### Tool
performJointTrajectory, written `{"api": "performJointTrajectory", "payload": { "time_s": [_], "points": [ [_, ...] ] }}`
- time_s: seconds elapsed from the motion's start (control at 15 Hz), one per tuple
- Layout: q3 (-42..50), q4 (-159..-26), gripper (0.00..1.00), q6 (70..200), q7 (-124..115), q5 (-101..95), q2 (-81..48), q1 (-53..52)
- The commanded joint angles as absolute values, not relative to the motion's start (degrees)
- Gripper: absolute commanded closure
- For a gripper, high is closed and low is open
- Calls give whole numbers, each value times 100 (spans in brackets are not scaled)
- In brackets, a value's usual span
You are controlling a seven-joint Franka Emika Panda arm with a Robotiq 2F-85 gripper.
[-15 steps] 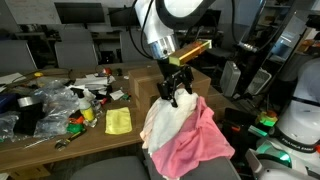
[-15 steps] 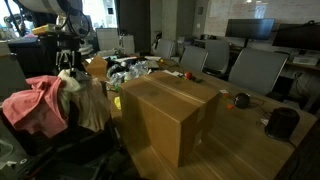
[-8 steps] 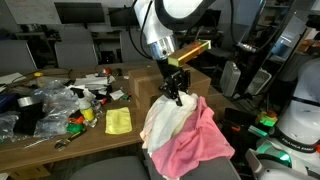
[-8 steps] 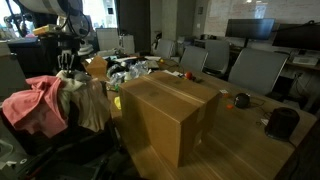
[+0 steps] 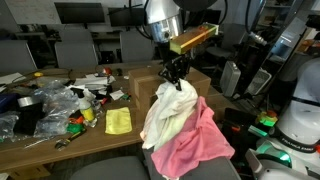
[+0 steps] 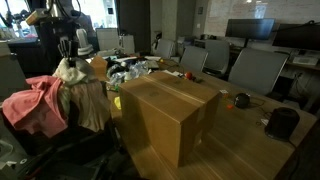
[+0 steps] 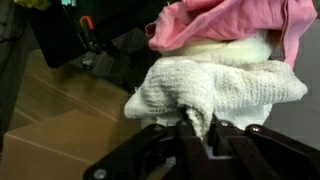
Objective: Put the clothes on the chair on to the box.
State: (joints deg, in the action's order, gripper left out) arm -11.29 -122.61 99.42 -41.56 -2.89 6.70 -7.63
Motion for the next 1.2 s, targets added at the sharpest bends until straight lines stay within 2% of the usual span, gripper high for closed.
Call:
{"api": "performJointTrajectory", "payload": {
  "time_s": [0.0, 0.53, 1.13],
  "points": [
    [-1196, -12153, 91, 9755, -4687, -721, 1298, -743],
    [-861, -11391, 92, 9022, -4796, -682, 1757, -267],
    [-7, -10202, 92, 8232, -4659, 27, 1041, 381]
  ]
}}
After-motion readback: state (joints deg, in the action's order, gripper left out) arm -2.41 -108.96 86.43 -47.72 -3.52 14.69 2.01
